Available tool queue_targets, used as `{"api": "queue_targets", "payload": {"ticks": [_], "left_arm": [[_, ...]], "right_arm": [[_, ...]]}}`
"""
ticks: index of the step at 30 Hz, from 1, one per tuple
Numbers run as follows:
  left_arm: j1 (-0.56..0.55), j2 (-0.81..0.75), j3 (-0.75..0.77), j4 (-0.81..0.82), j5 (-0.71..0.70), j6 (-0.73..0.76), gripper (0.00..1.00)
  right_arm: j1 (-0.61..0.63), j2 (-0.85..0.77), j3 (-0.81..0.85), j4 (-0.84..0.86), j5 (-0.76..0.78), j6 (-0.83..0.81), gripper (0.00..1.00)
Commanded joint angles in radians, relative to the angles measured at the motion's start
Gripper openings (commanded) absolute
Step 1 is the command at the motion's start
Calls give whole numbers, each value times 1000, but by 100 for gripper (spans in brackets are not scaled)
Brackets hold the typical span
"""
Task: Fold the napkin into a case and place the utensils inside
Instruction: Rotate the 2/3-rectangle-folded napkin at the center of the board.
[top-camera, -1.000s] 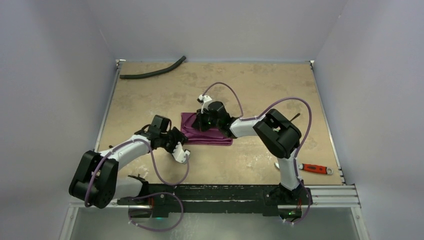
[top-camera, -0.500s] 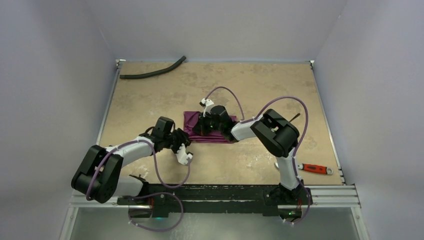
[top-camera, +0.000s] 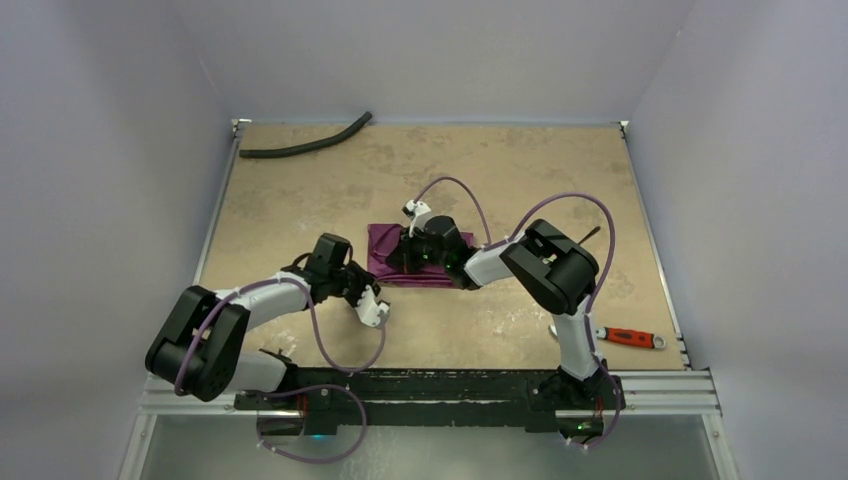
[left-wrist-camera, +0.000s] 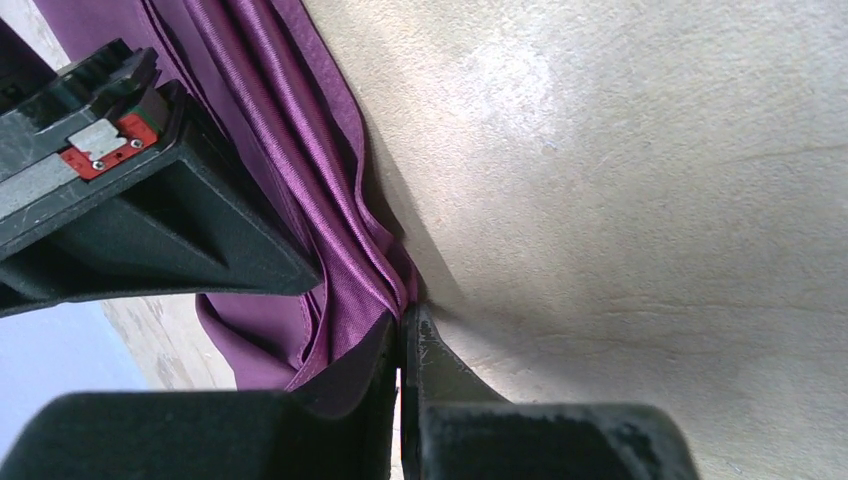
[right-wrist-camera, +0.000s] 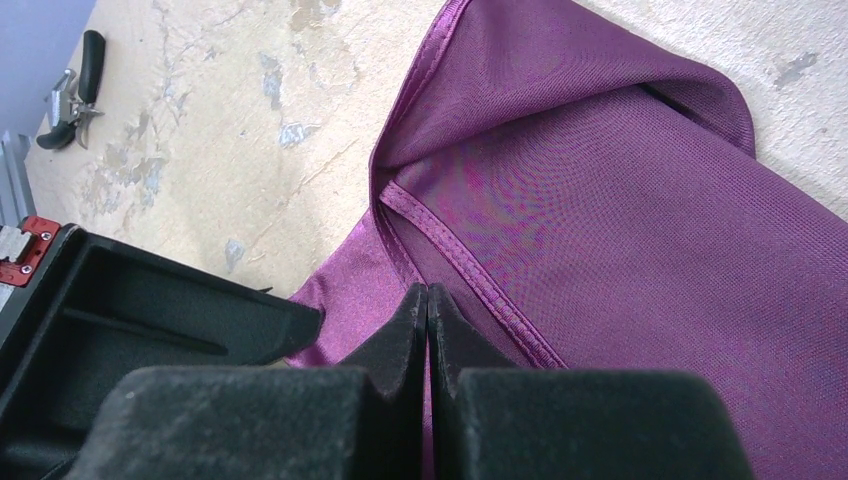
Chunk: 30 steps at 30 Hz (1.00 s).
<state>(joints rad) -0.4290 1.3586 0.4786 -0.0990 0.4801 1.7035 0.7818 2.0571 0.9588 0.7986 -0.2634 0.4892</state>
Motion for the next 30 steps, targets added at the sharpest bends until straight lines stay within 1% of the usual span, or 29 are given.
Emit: {"api": "queue_targets", "payload": {"ticks": [1, 5, 7, 9, 10, 12, 14, 17, 20, 23, 25, 30], "left_arm": [[-7, -3, 36, -25, 33, -52, 0], [-7, -4, 62, -18, 21, -107, 0], [-7, -8, 89, -12, 16, -161, 0], [-7, -14, 118, -40, 8, -198, 0], [-7, -20, 128, -59, 4, -206, 2], [-7, -36, 137, -95, -4, -213, 15], [-6, -59, 129, -140, -10, -187, 28], [-4, -104, 82, -212, -13, -103, 35], [-1, -155, 7, -236, -19, 11, 42], [3, -189, -66, -205, -27, 97, 45], [4, -199, -107, -150, -29, 123, 46], [4, -176, -189, 72, -37, 129, 48]], "right_arm": [[9, 3, -29, -40, 8, -23, 0], [9, 3, -25, -53, 10, -37, 0], [10, 11, -25, -53, 10, -37, 0], [9, 18, -30, -52, 8, -34, 0], [9, 20, -31, -53, 7, -34, 0], [9, 23, -35, -53, 6, -34, 0], [9, 22, -37, -54, 5, -35, 0], [10, 22, -33, -64, 2, -36, 0], [9, 24, -30, -63, 0, -34, 0], [9, 29, -30, -61, -1, -31, 0], [8, 31, -34, -55, -3, -29, 0], [9, 32, -37, -48, -8, -24, 0]]}}
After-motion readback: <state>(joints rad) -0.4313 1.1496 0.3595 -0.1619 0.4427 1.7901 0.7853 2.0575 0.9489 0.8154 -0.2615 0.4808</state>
